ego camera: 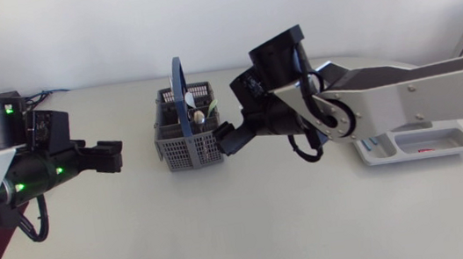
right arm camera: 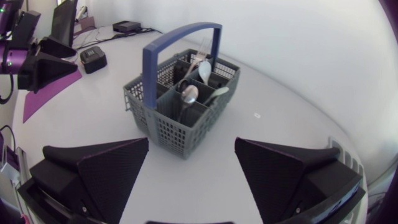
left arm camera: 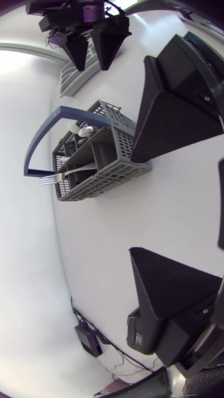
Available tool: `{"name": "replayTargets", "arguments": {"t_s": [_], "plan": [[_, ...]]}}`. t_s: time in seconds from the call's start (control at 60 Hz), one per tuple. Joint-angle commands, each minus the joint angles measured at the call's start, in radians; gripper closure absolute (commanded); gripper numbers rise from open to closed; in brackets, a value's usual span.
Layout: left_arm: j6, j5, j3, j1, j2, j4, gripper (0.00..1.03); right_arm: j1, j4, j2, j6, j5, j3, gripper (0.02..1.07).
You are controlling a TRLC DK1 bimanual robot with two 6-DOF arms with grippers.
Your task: Unload the cutlery basket into the drawer organizer.
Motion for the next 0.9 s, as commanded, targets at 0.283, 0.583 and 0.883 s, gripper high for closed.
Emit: {"name": "replayTargets", "arguments": {"t_s": [0.283, 0.583, 0.883], "plan": [[0.023, 0.178, -0.013, 0.097, 0.141, 0.162, 0.09, 0.028, 0.070, 0.266, -0.006, -0.095, 0.253, 0.07], [0.032, 0.210, -0.005, 0.122, 0.202, 0.227, 0.09, 0.059, 0.122, 0.418, -0.023, -0.077, 0.384, 0.17], [0.033, 0.210, -0.011, 0.127, 0.217, 0.242, 0.09, 0.089, 0.259, 0.415, -0.061, -0.046, 0.312, 0.81]]}}
